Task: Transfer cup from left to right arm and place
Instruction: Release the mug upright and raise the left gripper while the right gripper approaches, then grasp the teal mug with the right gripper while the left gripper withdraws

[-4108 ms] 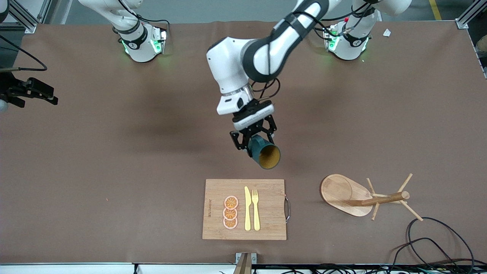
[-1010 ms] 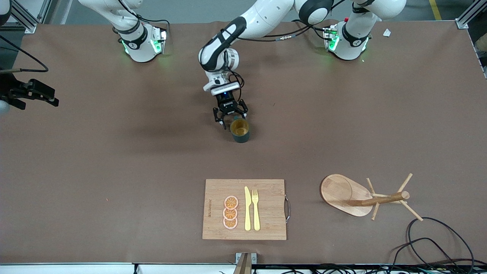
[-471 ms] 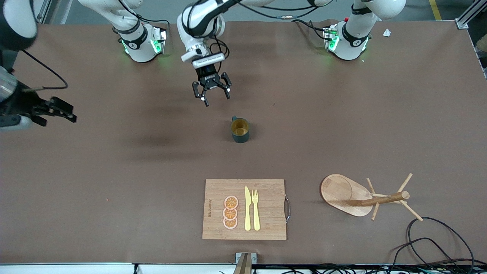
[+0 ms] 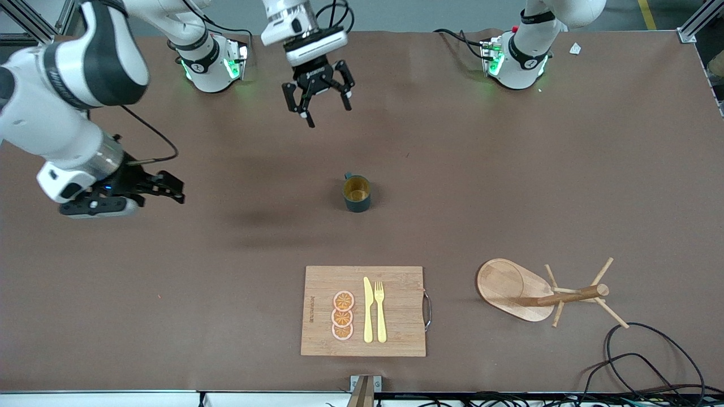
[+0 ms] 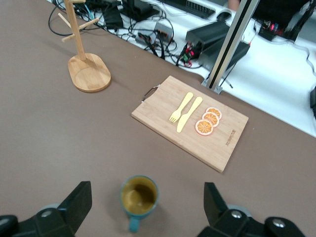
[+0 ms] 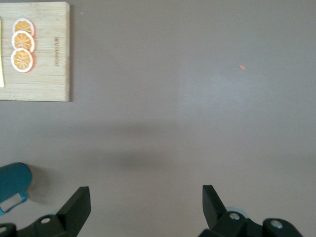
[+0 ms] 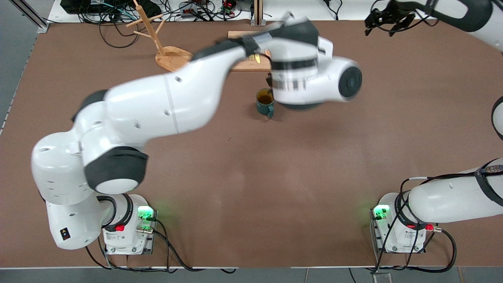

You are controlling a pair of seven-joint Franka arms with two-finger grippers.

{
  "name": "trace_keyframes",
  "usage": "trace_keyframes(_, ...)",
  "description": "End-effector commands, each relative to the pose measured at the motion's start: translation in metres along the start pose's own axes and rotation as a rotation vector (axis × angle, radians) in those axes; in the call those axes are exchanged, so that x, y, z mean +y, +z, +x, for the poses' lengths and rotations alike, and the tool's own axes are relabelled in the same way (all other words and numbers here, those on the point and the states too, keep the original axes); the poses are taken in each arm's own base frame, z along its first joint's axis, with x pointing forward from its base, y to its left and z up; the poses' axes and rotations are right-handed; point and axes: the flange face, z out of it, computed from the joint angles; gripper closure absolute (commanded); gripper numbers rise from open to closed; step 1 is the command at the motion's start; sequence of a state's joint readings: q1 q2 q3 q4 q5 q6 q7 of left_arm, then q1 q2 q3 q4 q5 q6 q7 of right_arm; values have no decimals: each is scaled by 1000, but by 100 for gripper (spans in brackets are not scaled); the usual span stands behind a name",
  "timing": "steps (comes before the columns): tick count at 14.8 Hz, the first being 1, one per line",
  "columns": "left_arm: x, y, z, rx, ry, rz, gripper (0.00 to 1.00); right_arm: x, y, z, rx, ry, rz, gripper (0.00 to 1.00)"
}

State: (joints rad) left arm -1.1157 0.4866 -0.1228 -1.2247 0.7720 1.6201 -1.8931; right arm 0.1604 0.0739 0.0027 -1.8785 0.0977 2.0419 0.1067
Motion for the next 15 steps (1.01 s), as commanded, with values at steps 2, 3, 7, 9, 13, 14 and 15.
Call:
trace_keyframes(2, -29, -10, 120, -144, 42, 17, 0, -57, 40, 2, 5, 89, 13, 0)
trace_keyframes(3, -38, -8, 153, -197, 76, 14, 0, -77, 52, 0, 5, 113, 14, 0)
trace_keyframes(7, -76, 21, 252, -282, 222, 49, 0, -166, 103, -19, 15, 220, 30, 0)
trace_keyframes(9, -98, 44, 302, -325, 317, 44, 0, -195, 127, -28, 15, 215, 32, 0)
trace_keyframes(13, -165, 87, 406, -402, 348, 28, 0, -255, 156, -62, -30, 103, 10, 0)
trace_keyframes(14, -182, 101, 427, -435, 345, 15, 0, -269, 162, -74, -44, 81, 5, 0)
trace_keyframes(15, -200, 110, 446, -461, 334, 1, 0, -281, 162, -83, -46, 73, 5, 0)
